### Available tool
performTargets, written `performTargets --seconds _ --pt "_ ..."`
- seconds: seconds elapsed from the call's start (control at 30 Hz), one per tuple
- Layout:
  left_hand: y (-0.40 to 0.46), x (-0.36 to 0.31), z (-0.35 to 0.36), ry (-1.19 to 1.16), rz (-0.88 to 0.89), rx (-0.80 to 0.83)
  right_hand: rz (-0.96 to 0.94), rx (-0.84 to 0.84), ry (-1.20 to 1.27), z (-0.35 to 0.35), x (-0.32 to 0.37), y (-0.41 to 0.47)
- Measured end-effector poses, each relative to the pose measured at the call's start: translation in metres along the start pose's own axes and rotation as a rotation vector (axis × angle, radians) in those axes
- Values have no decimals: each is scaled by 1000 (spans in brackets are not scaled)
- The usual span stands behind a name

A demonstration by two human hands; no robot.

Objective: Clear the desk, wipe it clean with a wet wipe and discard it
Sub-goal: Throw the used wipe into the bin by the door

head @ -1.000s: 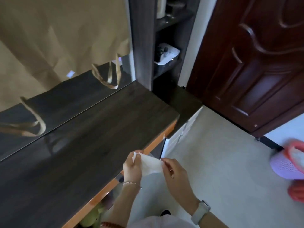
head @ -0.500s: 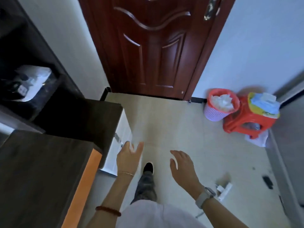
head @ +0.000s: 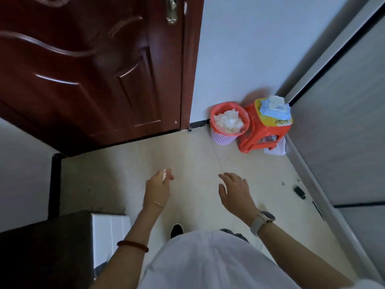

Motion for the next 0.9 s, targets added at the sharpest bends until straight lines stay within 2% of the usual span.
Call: performTargets --seconds 0.27,0.43,0.6,0.73,0.83,0.9 --pt "129 -116 80 205 92 78 238 -90 107 -58 -88 107" --pt "224 -196 157 236 170 184 299 -89 169 -97 -161 218" --pt "318 -262 246 348 181 232 274 -69 144 -127 -230 339" --pt "397 -292 325 414 271 270 266 -72 144 -121 -285 426" --pt "453 -288 383 402 242 305 275 -54 120 -99 -328 477" --pt "486 -279 424 527 299 319 271 -49 99 -78 -355 508"
Point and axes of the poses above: each hand's wrist, its own y-axis towards the middle knuckle, its own z-axis out of the palm, x = y × z, the point moved 6 cm from there along y, towards the middle knuckle, and after that the axes turned 14 degrees about y, right-handed, at the moved point
